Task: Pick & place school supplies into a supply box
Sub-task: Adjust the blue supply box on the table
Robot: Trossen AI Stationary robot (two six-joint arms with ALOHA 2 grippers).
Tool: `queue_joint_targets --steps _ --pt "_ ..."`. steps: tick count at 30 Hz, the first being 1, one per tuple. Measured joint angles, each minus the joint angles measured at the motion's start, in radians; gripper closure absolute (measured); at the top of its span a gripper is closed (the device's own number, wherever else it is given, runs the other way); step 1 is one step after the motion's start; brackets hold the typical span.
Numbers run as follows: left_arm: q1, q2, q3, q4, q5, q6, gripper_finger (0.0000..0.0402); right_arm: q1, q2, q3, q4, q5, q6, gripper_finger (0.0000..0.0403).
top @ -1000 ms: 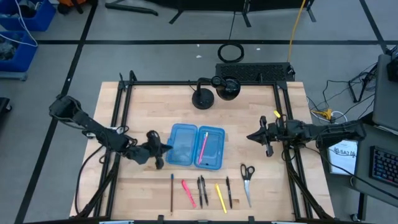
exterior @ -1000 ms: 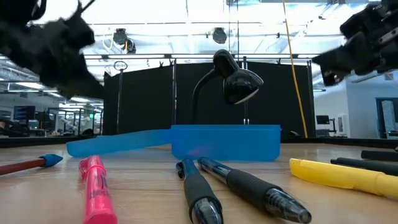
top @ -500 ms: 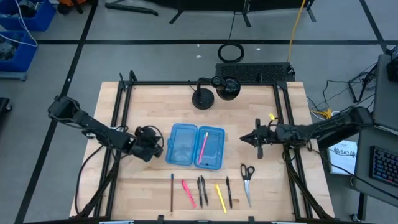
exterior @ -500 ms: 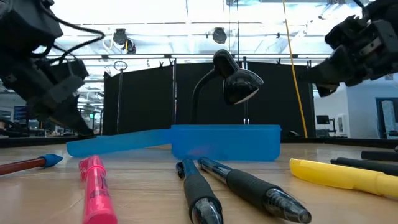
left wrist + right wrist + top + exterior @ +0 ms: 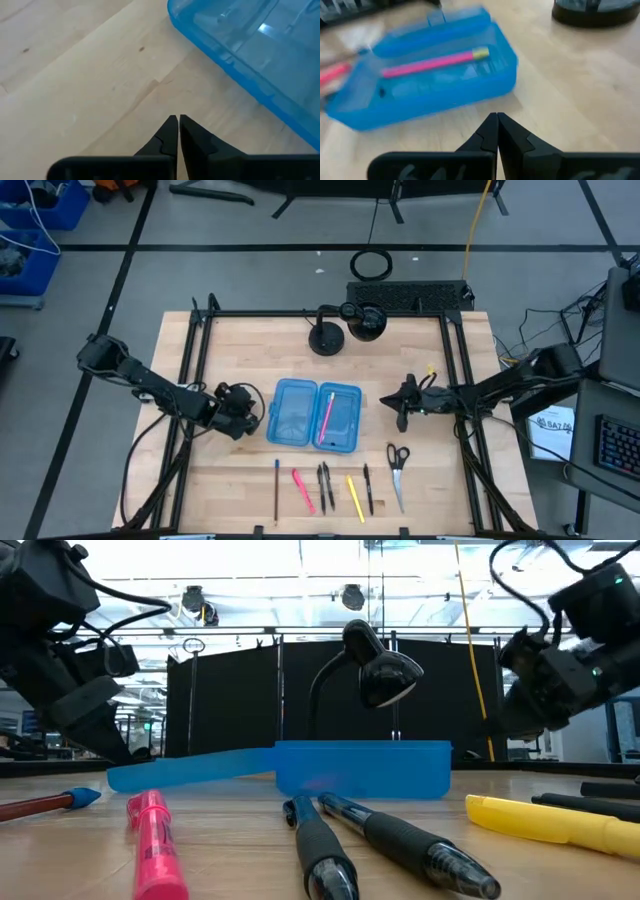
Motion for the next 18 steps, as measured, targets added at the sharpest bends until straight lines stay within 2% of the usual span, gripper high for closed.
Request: queue_joint_targets --steps 9,18 --pt "0.000 0.000 0.000 0.003 0.001 0.020 0.0398 -0.042 0.229 0.096 0.091 -0.003 -0.088 0.0403" --pt "0.000 0.000 0.000 0.021 0.003 0.042 0.0382 -0.146 0.366 0.170 0.117 -0.129 -0.124 0.0403"
